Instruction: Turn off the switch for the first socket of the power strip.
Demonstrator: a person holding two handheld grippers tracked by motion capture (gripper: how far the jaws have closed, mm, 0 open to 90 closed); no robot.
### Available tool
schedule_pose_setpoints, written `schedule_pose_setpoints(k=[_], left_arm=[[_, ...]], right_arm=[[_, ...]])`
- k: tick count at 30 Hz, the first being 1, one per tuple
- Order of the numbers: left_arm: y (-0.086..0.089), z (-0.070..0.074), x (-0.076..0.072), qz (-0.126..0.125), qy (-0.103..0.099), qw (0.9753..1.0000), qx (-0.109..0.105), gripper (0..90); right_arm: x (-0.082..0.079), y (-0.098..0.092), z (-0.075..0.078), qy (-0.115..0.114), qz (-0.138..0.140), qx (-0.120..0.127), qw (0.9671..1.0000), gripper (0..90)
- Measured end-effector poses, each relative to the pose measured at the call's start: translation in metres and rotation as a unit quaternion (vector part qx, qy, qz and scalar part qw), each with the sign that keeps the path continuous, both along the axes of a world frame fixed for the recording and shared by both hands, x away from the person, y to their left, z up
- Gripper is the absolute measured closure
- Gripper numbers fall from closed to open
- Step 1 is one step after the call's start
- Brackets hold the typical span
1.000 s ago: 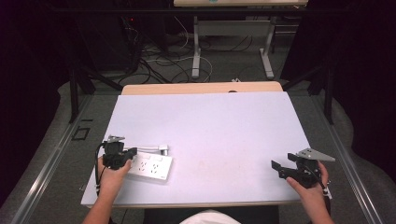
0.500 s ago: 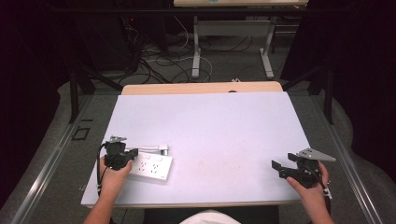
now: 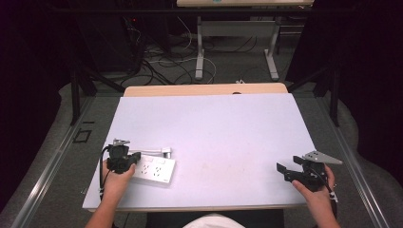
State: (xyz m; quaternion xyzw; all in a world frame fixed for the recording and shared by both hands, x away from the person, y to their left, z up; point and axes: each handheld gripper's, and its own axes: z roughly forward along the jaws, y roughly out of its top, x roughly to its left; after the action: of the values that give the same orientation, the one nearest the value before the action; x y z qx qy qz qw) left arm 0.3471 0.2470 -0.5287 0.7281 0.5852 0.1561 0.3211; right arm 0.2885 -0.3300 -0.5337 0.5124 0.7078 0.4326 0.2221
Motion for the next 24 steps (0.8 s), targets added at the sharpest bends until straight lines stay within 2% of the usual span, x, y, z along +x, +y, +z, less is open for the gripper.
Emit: schedule_pose_setpoints(k=[24], left_arm=[[-0.0007, -0.0008, -0.0004, -0.001, -0.005, 1.0, 0.006, 90.0]], right_arm=[[0.0004, -0.0014, -0.0002, 0.004, 0.003, 0.001, 1.0, 22.2]])
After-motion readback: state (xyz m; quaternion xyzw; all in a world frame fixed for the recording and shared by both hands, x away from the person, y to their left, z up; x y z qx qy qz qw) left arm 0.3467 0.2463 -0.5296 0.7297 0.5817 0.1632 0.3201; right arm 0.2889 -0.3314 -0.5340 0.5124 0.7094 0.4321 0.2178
